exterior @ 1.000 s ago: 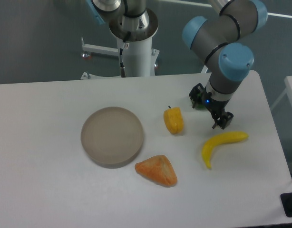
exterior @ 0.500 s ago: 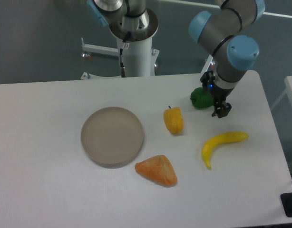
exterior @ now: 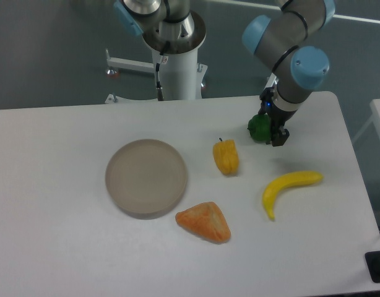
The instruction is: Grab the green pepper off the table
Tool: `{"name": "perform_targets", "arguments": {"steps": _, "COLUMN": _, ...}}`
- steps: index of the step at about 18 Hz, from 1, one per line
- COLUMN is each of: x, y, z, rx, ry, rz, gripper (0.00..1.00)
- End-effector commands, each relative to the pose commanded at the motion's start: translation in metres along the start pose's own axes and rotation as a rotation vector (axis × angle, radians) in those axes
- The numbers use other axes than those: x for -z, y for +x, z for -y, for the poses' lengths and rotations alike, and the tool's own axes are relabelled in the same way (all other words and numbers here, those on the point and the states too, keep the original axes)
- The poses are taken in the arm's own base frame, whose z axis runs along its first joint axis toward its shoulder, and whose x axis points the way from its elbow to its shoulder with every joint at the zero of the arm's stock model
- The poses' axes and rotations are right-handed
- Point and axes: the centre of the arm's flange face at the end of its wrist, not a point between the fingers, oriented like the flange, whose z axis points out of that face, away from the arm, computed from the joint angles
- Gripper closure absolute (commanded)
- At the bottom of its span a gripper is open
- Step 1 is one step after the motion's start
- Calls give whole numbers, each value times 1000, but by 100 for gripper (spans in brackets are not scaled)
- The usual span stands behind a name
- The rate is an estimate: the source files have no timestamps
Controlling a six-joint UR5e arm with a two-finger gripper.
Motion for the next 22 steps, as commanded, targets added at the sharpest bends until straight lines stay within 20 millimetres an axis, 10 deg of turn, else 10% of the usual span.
{"name": "perform_targets", "arguments": {"steps": 7, "x": -33, "y": 14, "z": -5, "rx": 15, "ry": -7, "rz": -3, "gripper": 0}}
{"name": "perform_targets", "arguments": {"steps": 11, "x": -31, "y": 15, "z": -13, "rx": -16, "ry": -9, "rz": 3, "gripper": 64}}
{"name": "perform_targets", "arguments": {"steps": 22, "x": 62, "y": -20, "z": 0, "rx": 305, "ry": -93, "rz": 131, "gripper": 84}}
